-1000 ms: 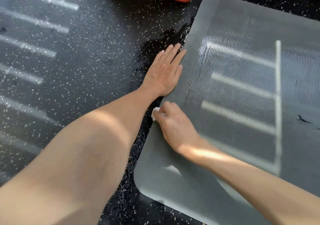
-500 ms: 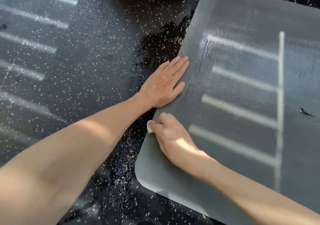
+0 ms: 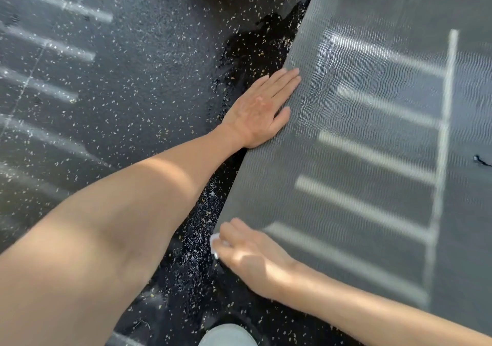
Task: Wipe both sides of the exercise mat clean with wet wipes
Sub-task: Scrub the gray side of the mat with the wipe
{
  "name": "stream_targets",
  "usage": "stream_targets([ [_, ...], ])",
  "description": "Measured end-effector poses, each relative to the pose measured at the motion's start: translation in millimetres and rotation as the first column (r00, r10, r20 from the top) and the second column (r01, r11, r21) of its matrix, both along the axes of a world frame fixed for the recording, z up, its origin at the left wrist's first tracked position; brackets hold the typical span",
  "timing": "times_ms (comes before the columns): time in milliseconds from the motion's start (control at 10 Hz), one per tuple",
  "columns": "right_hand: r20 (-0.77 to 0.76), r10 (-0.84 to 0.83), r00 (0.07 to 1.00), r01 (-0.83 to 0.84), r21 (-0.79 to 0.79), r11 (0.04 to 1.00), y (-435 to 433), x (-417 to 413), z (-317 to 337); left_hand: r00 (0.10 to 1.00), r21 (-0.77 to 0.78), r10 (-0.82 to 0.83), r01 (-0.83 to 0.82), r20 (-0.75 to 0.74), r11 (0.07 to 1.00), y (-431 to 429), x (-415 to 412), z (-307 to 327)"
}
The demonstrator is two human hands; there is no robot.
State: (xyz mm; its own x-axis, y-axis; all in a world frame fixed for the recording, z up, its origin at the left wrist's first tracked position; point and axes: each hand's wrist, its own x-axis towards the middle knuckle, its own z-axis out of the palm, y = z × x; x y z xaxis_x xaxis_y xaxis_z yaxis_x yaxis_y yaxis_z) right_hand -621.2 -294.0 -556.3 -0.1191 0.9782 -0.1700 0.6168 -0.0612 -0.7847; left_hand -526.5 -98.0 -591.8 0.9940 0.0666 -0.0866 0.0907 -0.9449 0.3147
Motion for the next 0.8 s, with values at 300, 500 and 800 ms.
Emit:
stream_targets([
  [300, 0.116, -0.106, 0.988, 0.097, 0.084, 0.992, -24, 11, -9, 1.000, 0.007, 0.002, -0.002, -0.003, 1.000, 0, 1, 1],
  [500, 0.146, 0.066, 0.987, -0.077, 0.073, 0.994, -39, 5, -2, 1.000, 0.000, 0.007, -0.007, -0.008, 1.000, -2, 0, 0],
  [800, 0.173, -0.019, 0.985, 0.002, 0.096, 0.995, -19, 55, -3, 0.999, 0.023, 0.050, -0.049, -0.016, 0.999, -2, 0, 1],
])
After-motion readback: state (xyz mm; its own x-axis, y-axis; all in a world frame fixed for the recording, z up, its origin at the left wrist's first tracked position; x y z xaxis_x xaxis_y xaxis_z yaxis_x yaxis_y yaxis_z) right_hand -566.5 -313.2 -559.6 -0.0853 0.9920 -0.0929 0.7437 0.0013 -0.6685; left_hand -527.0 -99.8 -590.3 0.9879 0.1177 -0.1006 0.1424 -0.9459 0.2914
